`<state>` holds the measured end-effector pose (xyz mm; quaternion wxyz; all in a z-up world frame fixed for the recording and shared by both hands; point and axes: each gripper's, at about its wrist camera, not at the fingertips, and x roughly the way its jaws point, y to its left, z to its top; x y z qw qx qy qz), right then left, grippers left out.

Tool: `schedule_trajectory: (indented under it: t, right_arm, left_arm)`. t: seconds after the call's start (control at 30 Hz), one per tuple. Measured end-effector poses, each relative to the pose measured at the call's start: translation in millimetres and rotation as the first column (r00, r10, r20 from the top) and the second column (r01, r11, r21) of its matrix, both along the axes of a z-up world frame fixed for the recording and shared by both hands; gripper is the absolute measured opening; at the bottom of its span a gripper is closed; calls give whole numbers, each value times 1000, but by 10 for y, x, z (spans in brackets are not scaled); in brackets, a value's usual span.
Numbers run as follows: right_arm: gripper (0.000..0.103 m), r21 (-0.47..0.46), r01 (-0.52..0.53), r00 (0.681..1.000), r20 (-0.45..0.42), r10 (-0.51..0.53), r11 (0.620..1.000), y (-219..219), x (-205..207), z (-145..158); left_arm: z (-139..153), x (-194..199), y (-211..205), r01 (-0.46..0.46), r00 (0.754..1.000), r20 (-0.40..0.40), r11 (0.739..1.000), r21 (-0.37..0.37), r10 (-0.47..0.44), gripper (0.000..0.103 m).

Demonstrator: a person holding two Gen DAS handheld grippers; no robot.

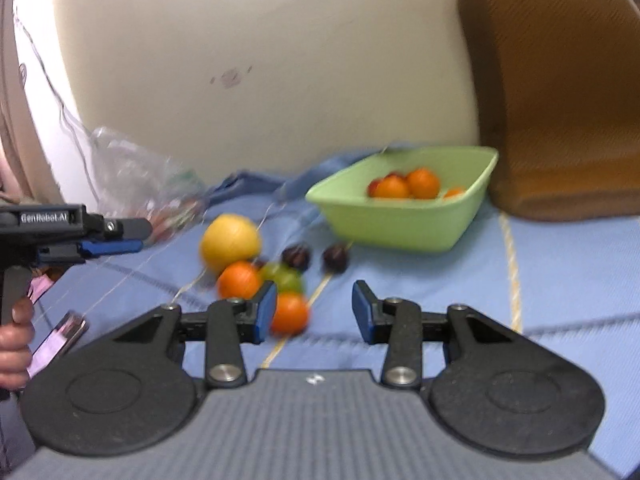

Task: Organize fruits
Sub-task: 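Move both grippers back to the fruit pile on the sheet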

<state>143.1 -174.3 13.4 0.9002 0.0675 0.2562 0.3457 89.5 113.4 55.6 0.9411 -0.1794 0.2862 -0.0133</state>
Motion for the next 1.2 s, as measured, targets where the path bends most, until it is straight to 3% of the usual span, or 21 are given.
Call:
schedule_trajectory:
  t: [0.07,0.17,0.23,0.37,0.47,0.6,0.67,0.7,0.77,0.87,1.0,1.2]
  right_arm:
    - [44,-17,-23,1000,-2,23,1000,76,-98,8]
    - [44,-78,-53,998,39,56,996,215,-193,74]
    - [44,-107,-62,995,68,70,992,300,-204,93]
    - [44,-175,-41,996,76,55,984,412,-140,27]
    - [44,-230,-34,996,75,52,973,496,-53,-48]
    - [45,-243,-31,998,48,44,969,547,72,-108]
    - [44,-249,-43,998,33,53,968,581,120,-136]
    - [37,-250,-47,998,35,58,967,588,122,-138]
    - [37,-252,-55,997,41,67,966,556,71,-115]
    - [37,-243,-50,997,49,63,969,472,-23,-102]
    - [37,-236,-51,993,89,73,971,255,-265,-65]
    - [37,-230,-15,994,100,39,973,-187,-668,-127]
  left_arm:
    - [-66,-45,6,-7,1000,-18,1000,15,8,35]
    - [-101,-26,71,-13,999,-31,999,-51,12,34]
    - [-113,43,11,21,999,-38,999,-48,-23,34]
    - [-127,228,-286,96,994,-46,995,15,-95,44]
    - [-178,425,-542,106,993,-68,986,127,-98,44]
    - [-291,557,-745,109,992,-84,972,207,-93,50]
    - [-330,541,-813,120,991,-80,968,220,-104,45]
    - [-340,504,-840,127,991,-68,965,230,-115,36]
    - [-337,425,-868,137,990,-56,960,246,-127,36]
    - [-299,275,-819,143,989,-59,966,214,-133,35]
    - [-273,-73,-725,189,981,-53,977,95,-184,34]
    - [-298,-591,-874,287,958,-47,957,51,-285,34]
